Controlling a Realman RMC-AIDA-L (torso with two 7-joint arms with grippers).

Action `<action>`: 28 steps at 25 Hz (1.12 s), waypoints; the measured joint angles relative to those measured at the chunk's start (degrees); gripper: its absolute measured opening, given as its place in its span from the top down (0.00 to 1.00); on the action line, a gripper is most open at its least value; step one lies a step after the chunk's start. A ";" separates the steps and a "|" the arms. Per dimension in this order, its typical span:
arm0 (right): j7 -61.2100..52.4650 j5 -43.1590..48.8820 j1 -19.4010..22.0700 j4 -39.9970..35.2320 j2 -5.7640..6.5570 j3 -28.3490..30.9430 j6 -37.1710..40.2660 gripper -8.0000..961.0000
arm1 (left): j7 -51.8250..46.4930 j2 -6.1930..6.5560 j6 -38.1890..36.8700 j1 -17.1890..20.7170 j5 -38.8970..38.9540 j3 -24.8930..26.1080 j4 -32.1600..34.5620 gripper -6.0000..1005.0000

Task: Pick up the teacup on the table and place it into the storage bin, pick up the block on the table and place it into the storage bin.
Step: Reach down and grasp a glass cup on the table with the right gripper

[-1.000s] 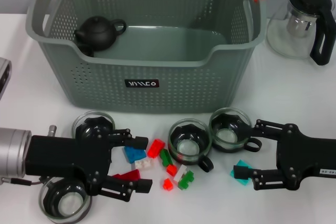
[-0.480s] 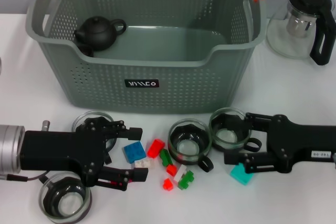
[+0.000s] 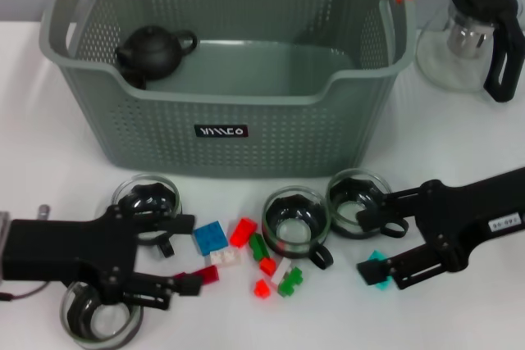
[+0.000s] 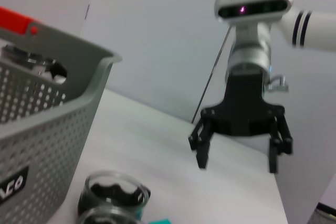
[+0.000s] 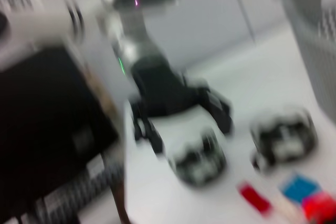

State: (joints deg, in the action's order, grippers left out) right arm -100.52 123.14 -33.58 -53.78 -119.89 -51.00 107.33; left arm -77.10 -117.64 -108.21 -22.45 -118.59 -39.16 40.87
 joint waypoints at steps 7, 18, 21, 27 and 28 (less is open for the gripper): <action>-12.93 16.68 -7.18 -16.31 -0.35 -7.98 3.52 0.08 | -2.86 1.03 -0.81 -0.11 -5.55 5.92 1.74 0.10; -19.31 26.39 -14.67 -14.26 -1.45 -26.22 -5.47 0.21 | -2.82 0.67 0.10 0.38 -5.93 7.44 1.45 0.10; -21.61 26.56 -14.46 -14.03 -1.62 -32.58 -8.70 0.22 | -2.87 0.64 0.18 0.39 -5.80 7.43 1.39 0.10; -25.79 29.72 -13.76 -14.04 -1.72 -41.56 -14.55 0.22 | -2.88 0.66 0.50 0.39 -5.59 7.43 1.39 0.10; -26.23 30.02 -13.67 -14.04 -1.72 -42.44 -15.33 0.22 | -2.88 0.66 0.55 0.39 -5.58 7.43 1.39 0.10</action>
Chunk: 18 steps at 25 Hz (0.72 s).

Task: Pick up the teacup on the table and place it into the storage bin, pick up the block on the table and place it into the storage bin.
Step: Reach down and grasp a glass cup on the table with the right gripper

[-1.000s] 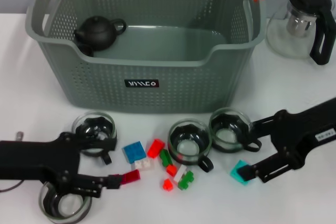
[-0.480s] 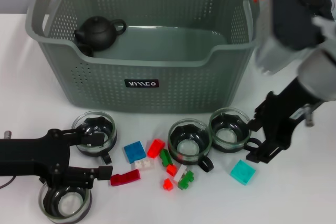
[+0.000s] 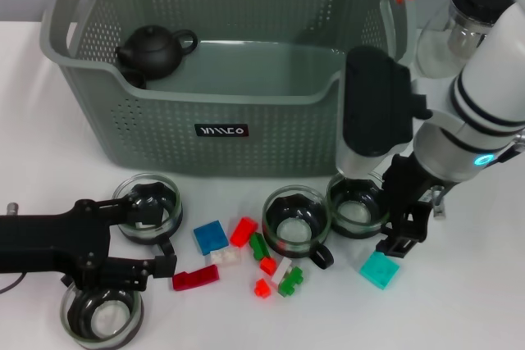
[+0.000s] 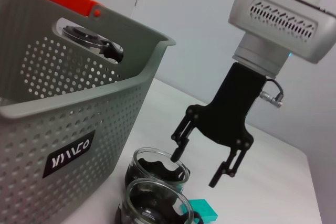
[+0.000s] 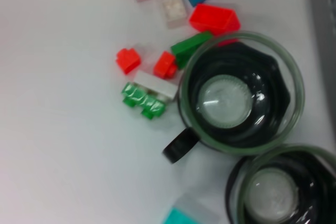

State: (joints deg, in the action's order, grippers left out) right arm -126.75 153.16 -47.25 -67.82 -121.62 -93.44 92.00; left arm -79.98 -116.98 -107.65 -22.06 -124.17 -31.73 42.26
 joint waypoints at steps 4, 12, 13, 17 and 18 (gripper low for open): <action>-0.86 0.08 0.17 -0.18 -0.05 -2.61 -2.05 0.22 | 0.00 -0.06 0.30 0.02 0.00 0.00 -0.08 0.10; -2.25 -1.85 -0.38 1.01 -0.11 -7.32 2.17 0.25 | -0.09 -0.09 0.92 0.12 -0.11 0.00 -0.17 0.10; -2.42 -2.39 -0.32 0.78 -0.12 -7.32 2.98 0.26 | -0.10 -0.08 0.94 0.11 -0.10 0.00 -0.17 0.10; -3.44 -2.95 0.15 -0.46 -0.07 -6.73 4.29 0.27 | -0.09 -0.04 1.16 -0.06 -0.07 0.00 -0.17 0.11; -3.66 -2.69 0.26 -0.43 -0.04 -6.75 3.84 0.27 | -0.09 -0.06 1.28 -0.13 -0.05 0.00 -0.17 0.11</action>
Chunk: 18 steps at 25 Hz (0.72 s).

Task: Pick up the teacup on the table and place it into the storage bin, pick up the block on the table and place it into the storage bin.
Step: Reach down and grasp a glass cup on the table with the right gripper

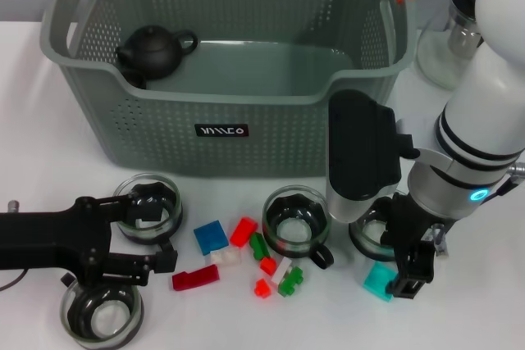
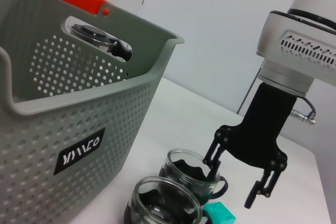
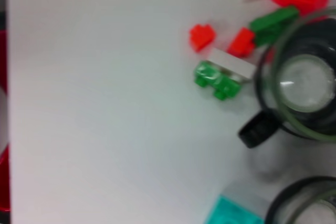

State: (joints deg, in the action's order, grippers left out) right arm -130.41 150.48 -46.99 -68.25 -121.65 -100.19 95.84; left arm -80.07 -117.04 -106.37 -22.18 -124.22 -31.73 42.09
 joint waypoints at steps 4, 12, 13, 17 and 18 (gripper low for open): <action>-0.48 0.66 0.26 0.90 0.08 -1.02 -2.21 0.27 | 0.00 -0.04 0.20 -0.12 0.02 0.00 -0.05 0.11; -0.56 0.05 0.85 0.92 0.07 -1.77 -3.35 0.36 | 0.00 -0.03 0.24 -0.04 0.01 0.00 -0.09 0.11; -0.47 0.01 0.87 0.98 0.07 -1.86 -3.33 0.38 | 0.00 -0.03 0.24 -0.04 -0.03 0.00 -0.08 0.11; -0.58 0.02 0.88 1.22 0.10 -1.94 -3.71 0.47 | 0.00 -0.07 0.24 0.01 0.02 0.00 -0.09 0.11; -0.60 0.05 0.90 1.22 0.13 -1.85 -3.72 0.49 | 0.00 -0.08 0.23 0.03 0.06 0.00 -0.09 0.11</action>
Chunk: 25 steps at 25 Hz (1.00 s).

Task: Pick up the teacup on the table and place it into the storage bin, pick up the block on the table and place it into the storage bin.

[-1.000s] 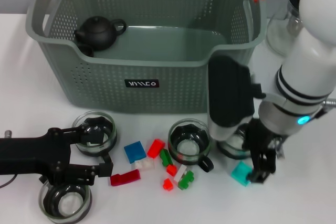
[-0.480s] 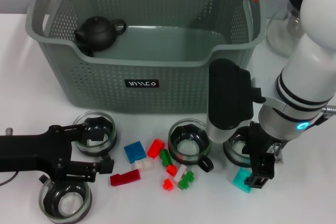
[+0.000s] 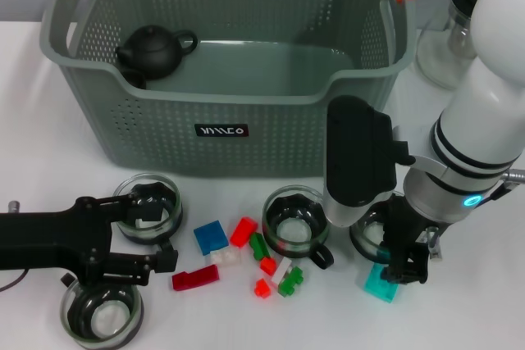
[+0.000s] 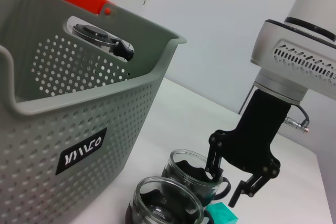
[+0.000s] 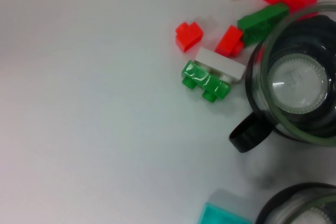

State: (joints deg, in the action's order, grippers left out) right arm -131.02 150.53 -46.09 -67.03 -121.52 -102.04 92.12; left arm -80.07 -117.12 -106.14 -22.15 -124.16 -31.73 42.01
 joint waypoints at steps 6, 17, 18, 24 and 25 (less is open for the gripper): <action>-0.21 0.25 0.08 -0.08 0.05 -0.06 -0.01 0.67 | 0.00 -0.03 -0.07 -0.03 -0.08 0.00 0.00 0.11; 2.14 -2.41 1.70 -4.81 0.58 7.27 4.60 0.94 | 0.00 0.04 -0.20 0.08 0.06 0.00 0.00 0.11; 3.62 -3.99 2.27 -6.05 0.75 9.77 6.21 0.94 | 0.00 0.08 -0.14 0.14 0.09 0.09 0.00 0.11; 16.47 -22.43 6.01 -10.83 1.95 36.08 19.57 0.94 | 0.00 0.13 -0.05 0.19 -0.07 1.46 0.00 0.11; 17.60 -24.98 6.63 -10.59 2.32 39.29 20.53 0.94 | 0.00 0.13 -0.04 0.20 -0.04 1.61 0.00 0.11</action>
State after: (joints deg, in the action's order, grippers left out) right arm -113.42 125.54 -39.46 -77.62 -119.20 -62.75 112.66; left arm -80.07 -116.99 -106.18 -21.95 -124.20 -30.12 42.00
